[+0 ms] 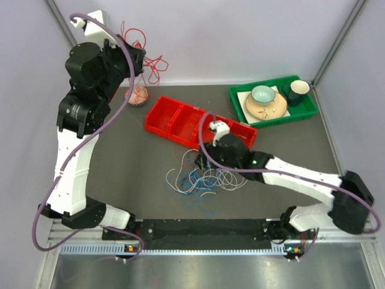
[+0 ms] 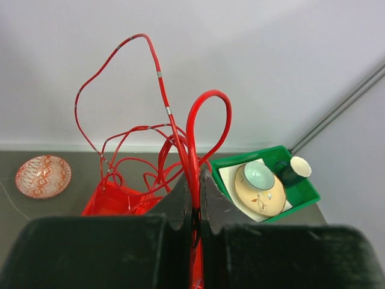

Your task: Untangle the cables

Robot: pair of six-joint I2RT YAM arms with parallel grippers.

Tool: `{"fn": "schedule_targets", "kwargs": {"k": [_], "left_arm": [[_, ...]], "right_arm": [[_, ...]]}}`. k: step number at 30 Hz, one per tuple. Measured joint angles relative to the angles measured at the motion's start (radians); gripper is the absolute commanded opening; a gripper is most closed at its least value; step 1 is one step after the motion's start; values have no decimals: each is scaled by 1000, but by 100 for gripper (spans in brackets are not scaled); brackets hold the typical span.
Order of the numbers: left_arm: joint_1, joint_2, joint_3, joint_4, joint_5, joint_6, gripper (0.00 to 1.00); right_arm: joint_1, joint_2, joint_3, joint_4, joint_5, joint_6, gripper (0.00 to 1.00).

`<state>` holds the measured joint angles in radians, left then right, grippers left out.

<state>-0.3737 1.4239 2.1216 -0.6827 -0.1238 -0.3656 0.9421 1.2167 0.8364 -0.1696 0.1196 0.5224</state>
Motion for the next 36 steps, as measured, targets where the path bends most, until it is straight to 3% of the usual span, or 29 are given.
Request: {"fn": "schedule_targets", "kwargs": {"k": [6, 10, 12, 14, 15, 22, 31, 36], "left_arm": [[0, -40, 6, 0, 29, -21, 0], [0, -70, 6, 0, 40, -32, 0], [0, -81, 6, 0, 48, -34, 0], [0, -89, 6, 0, 56, -35, 0], [0, -90, 6, 0, 57, -35, 0], [0, -98, -23, 0, 40, -25, 0], [1, -100, -163, 2, -79, 22, 0], [12, -42, -206, 2, -99, 28, 0]], "right_arm": [[3, 300, 155, 205, -90, -79, 77], [4, 458, 221, 328, -122, -84, 68], [4, 543, 268, 367, -125, -82, 51], [4, 614, 327, 373, -129, -73, 13], [4, 640, 354, 376, -131, -69, 0], [4, 640, 427, 375, -146, -51, 0], [4, 336, 435, 367, -193, -58, 0], [4, 294, 498, 404, -193, -72, 0]]}}
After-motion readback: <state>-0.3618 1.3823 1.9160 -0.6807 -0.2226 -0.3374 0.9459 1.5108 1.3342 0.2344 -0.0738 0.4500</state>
